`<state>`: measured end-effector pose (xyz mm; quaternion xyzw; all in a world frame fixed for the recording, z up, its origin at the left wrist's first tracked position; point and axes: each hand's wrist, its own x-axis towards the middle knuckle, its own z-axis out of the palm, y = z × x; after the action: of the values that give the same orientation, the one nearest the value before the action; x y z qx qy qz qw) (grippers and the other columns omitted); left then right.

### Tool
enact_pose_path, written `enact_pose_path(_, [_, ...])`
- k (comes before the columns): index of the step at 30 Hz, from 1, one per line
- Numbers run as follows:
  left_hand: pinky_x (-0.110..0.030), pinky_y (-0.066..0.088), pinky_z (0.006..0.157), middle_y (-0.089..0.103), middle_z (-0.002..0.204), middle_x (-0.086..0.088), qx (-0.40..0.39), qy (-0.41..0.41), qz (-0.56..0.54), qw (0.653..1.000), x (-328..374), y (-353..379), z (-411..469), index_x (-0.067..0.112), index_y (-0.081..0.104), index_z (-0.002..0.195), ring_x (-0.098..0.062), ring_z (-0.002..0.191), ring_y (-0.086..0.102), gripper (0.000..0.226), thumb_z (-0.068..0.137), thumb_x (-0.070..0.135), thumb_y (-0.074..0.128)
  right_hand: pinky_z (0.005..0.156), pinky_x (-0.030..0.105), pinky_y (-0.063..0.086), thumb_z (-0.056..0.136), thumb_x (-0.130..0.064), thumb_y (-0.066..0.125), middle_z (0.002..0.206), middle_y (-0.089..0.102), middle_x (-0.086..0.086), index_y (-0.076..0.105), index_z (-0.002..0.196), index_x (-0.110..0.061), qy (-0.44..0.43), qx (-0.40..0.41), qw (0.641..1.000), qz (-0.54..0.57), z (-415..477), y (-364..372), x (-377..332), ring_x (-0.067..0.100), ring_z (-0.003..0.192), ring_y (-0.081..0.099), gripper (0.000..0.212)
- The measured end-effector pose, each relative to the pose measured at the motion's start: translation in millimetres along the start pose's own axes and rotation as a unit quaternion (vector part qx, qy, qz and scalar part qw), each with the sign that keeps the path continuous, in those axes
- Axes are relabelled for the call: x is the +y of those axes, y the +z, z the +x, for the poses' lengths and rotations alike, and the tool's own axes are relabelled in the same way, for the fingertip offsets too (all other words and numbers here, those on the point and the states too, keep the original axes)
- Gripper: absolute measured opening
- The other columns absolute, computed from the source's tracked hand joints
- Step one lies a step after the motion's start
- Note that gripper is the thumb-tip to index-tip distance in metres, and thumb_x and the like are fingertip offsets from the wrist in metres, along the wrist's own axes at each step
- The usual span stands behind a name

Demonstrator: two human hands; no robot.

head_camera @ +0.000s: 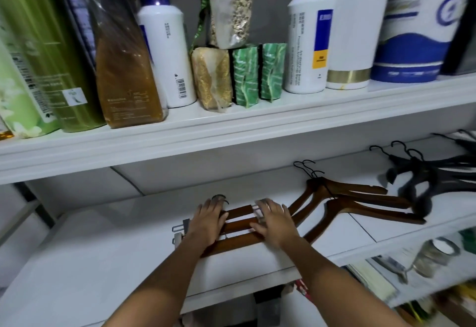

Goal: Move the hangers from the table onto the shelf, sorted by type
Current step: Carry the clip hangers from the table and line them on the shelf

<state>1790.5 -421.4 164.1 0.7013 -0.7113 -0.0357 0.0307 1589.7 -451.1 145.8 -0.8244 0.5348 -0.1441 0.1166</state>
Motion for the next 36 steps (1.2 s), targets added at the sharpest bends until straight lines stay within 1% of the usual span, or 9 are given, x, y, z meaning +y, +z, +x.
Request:
enact_pose_path(2, [-0.037,0.004,0.121,0.01,0.16,-0.003,0.003,0.031,0.005,1.0,28.4,-12.2,12.8,0.019,0.007,0.151,-0.02,0.147,0.008,0.056,0.101,0.041,0.021,0.116,0.039,0.016,0.095,-0.047,0.044,0.153,0.027,0.004,0.026,0.146,-0.025,0.016,0.029,0.999,-0.018,-6.6,-27.6,20.2,0.023,0.139,0.027,0.059])
enact_pose_path(6, [-0.035,0.009,0.119,0.016,0.158,-0.004,0.014,0.098,0.019,0.995,107.8,-35.5,37.8,0.016,0.013,0.15,-0.021,0.145,0.017,0.054,0.102,0.034,0.027,0.109,0.034,0.023,0.096,-0.044,0.041,0.146,0.037,0.006,0.032,0.144,-0.025,0.07,0.066,0.992,-0.077,-29.6,-81.5,71.5,0.026,0.131,0.037,0.052])
enact_pose_path(9, [-0.034,0.018,0.117,0.028,0.154,-0.007,0.034,0.154,0.009,0.987,181.1,-49.7,51.1,0.016,0.023,0.147,-0.023,0.141,0.027,0.052,0.1,0.036,0.032,0.105,0.035,0.027,0.096,-0.044,0.041,0.14,0.044,0.005,0.038,0.14,-0.021,0.117,0.105,0.981,-0.114,-59.7,-123.3,116.3,0.026,0.125,0.043,0.05])
enact_pose_path(12, [-0.034,0.019,0.117,0.031,0.153,-0.005,0.043,0.209,0.007,0.977,260.5,-59.1,59.4,0.016,0.029,0.146,-0.021,0.141,0.027,0.052,0.099,0.041,0.032,0.105,0.035,0.027,0.096,-0.041,0.042,0.139,0.046,0.005,0.04,0.139,-0.021,0.167,0.121,0.972,-0.111,-100.0,-162.9,164.1,0.027,0.124,0.045,0.048])
enact_pose_path(16, [-0.032,0.016,0.117,0.028,0.155,-0.001,0.043,0.289,0.01,0.956,366.5,-67.7,55.9,0.019,0.026,0.147,-0.019,0.142,0.025,0.053,0.099,0.041,0.033,0.102,0.034,0.03,0.095,-0.038,0.044,0.135,0.049,0.005,0.042,0.137,-0.018,0.23,0.163,0.95,-0.131,-167.0,-210.5,227.3,0.027,0.12,0.048,0.047])
enact_pose_path(19, [-0.033,0.013,0.119,0.023,0.157,0.002,0.026,0.35,-0.008,0.936,445.0,-66.3,46.3,0.022,0.024,0.148,-0.017,0.145,0.02,0.054,0.099,0.043,0.033,0.1,0.034,0.032,0.097,-0.038,0.042,0.137,0.047,0.003,0.038,0.141,-0.017,0.29,0.179,0.929,-0.148,-226.1,-241.3,271.4,0.028,0.12,0.046,0.049])
enact_pose_path(28, [-0.034,0.015,0.118,0.026,0.155,0.001,0.022,0.544,0.009,0.839,682.9,-36.1,-45.4,0.021,0.023,0.148,-0.017,0.144,0.022,0.054,0.1,0.042,0.032,0.101,0.036,0.032,0.094,-0.038,0.046,0.138,0.047,0.003,0.039,0.139,-0.023,0.471,0.214,0.838,-0.172,-442.2,-288.5,375.2,0.026,0.121,0.048,0.048])
enact_pose_path(32, [-0.034,0.014,0.118,0.026,0.155,-0.001,0.01,0.63,-0.009,0.776,778.8,-18.9,-121.0,0.02,0.022,0.149,-0.019,0.144,0.022,0.054,0.1,0.04,0.033,0.1,0.035,0.032,0.092,-0.038,0.047,0.134,0.05,0.002,0.041,0.137,-0.025,0.567,0.228,0.773,-0.17,-557.1,-288.3,392.3,0.024,0.121,0.048,0.047])
enact_pose_path(36, [-0.033,0.016,0.118,0.028,0.154,0.0,-0.013,0.7,-0.018,0.714,845.1,11.1,-197.0,0.021,0.025,0.148,-0.02,0.142,0.025,0.053,0.099,0.041,0.033,0.1,0.036,0.032,0.094,-0.04,0.044,0.135,0.049,0.004,0.041,0.138,-0.021,0.66,0.216,0.698,-0.174,-655.2,-275.9,383.9,0.025,0.123,0.047,0.049])
